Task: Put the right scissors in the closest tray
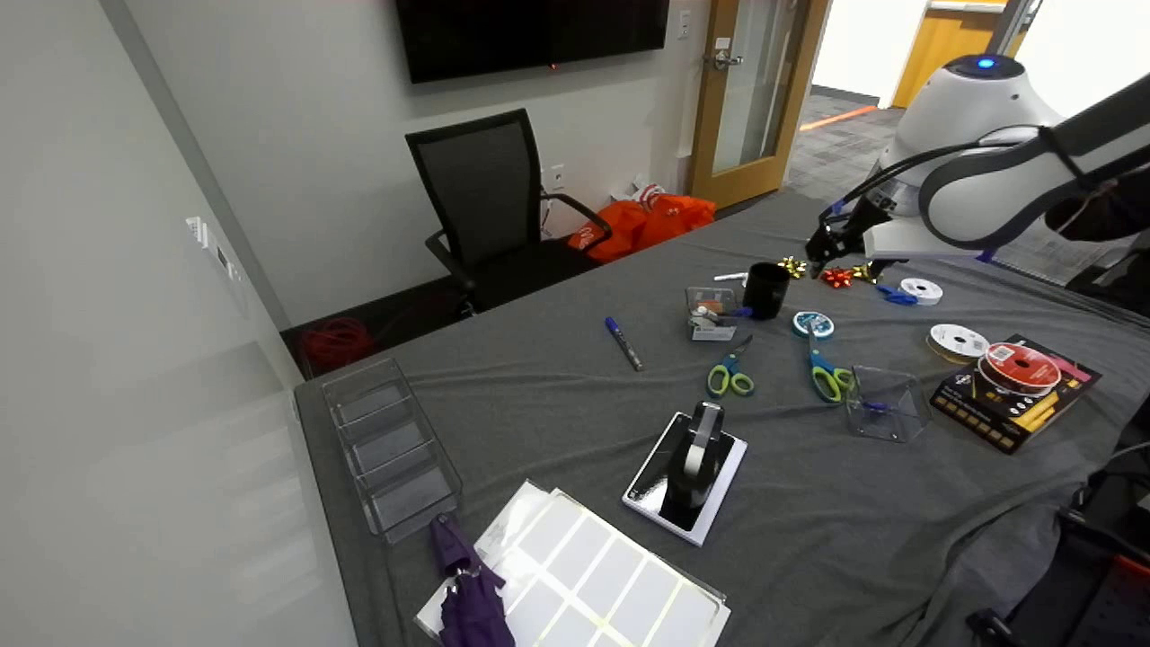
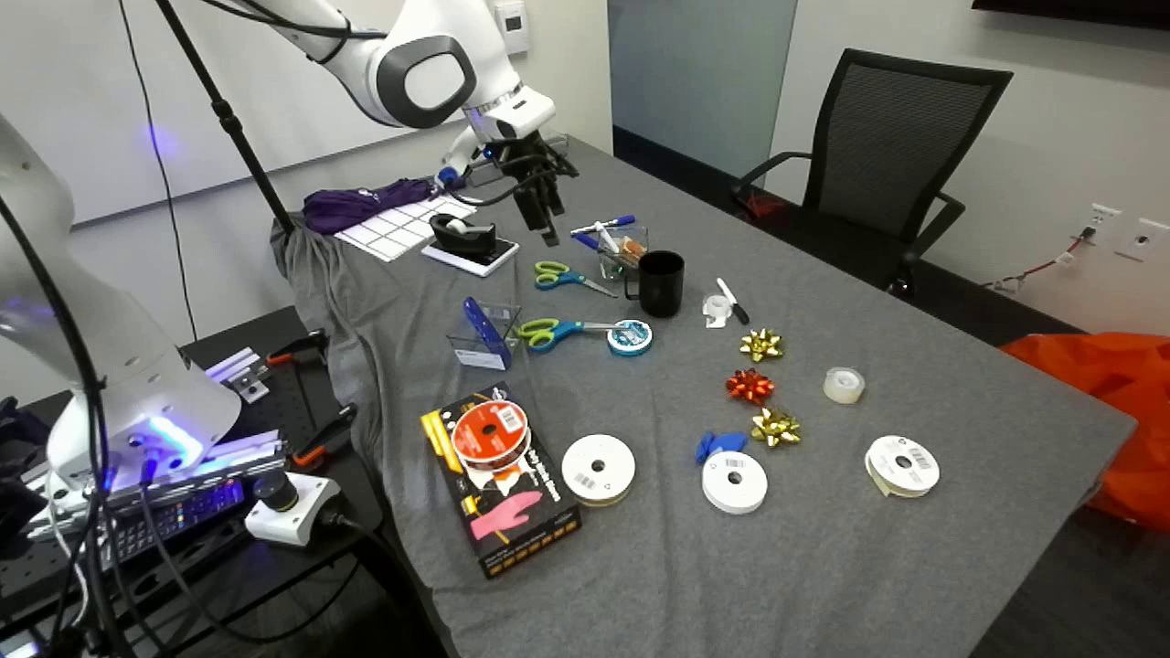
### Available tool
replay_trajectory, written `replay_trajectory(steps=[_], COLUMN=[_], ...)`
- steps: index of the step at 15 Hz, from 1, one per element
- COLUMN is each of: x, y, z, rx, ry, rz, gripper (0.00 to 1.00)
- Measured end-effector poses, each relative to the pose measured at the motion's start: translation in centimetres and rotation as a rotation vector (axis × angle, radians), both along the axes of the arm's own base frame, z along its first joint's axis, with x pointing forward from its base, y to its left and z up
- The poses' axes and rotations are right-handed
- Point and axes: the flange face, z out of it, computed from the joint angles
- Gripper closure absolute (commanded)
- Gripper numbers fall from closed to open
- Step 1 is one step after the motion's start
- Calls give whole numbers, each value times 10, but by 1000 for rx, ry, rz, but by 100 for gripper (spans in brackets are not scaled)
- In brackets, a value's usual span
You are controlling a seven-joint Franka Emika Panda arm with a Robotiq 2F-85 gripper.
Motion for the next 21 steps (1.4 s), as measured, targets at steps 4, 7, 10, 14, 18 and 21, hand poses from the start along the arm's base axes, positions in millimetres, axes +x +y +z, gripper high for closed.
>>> replay_trajectory(steps=[4,7,10,14,18,21], x=[1,-3,-9,-12,-14,-15], y=[2,0,-9,-15,-14,-10], z=[1,-15,-52,-98,-134,-155], rx=[6,8,1,-2,11,25], ry=[-2,17,51,34,-2,-16], rz=[-3,-5,-7,-3,-20,-39], gripper=[0,0,0,0,0,0])
